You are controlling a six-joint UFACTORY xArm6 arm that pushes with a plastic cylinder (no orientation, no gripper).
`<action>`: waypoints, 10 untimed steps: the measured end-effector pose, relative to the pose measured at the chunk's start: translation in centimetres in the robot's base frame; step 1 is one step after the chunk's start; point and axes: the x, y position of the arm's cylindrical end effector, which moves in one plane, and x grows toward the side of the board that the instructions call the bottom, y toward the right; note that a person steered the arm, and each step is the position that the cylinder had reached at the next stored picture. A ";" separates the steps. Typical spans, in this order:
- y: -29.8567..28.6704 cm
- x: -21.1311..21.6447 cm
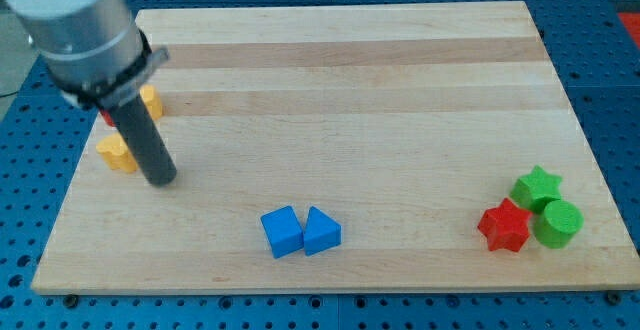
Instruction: Move blue blocks in opposite directions
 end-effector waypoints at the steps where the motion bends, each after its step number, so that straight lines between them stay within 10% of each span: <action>1: -3.2 2.3; 8: -7.9 -5.8; 10: 11.1 -4.4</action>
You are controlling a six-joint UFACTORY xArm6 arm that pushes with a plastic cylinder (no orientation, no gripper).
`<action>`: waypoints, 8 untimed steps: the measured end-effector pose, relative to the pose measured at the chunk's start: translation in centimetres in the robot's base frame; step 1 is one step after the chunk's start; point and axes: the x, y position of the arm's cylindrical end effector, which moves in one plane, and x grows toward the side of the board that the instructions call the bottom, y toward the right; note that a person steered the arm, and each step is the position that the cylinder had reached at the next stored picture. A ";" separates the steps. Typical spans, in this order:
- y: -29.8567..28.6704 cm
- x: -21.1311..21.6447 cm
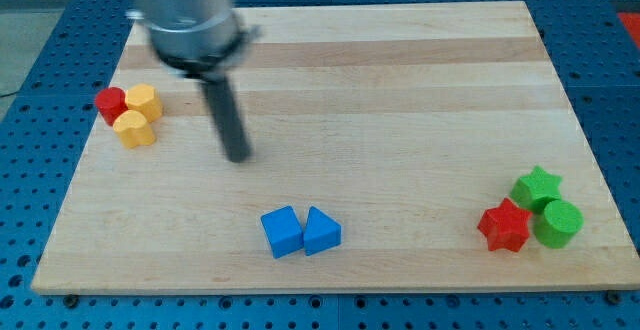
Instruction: Move blue blocks in opposite directions
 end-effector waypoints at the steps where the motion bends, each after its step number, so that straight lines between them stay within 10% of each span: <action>1: 6.7 5.2; 3: 14.0 11.1; 8: -2.3 10.3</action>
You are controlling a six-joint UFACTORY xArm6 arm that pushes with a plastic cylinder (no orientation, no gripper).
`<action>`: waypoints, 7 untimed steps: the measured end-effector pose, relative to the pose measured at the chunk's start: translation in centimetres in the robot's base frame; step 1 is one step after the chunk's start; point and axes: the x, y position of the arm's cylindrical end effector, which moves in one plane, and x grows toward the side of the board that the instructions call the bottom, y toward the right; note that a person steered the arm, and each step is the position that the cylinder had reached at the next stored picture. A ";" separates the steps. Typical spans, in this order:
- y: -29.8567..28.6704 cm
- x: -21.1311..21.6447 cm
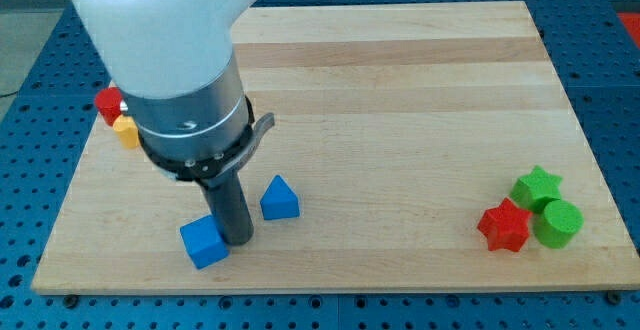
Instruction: Move blue blocks in opposite directions
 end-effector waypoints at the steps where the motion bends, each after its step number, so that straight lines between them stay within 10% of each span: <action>1: 0.1 1.7; 3: -2.3 4.1; 7: -4.0 -7.0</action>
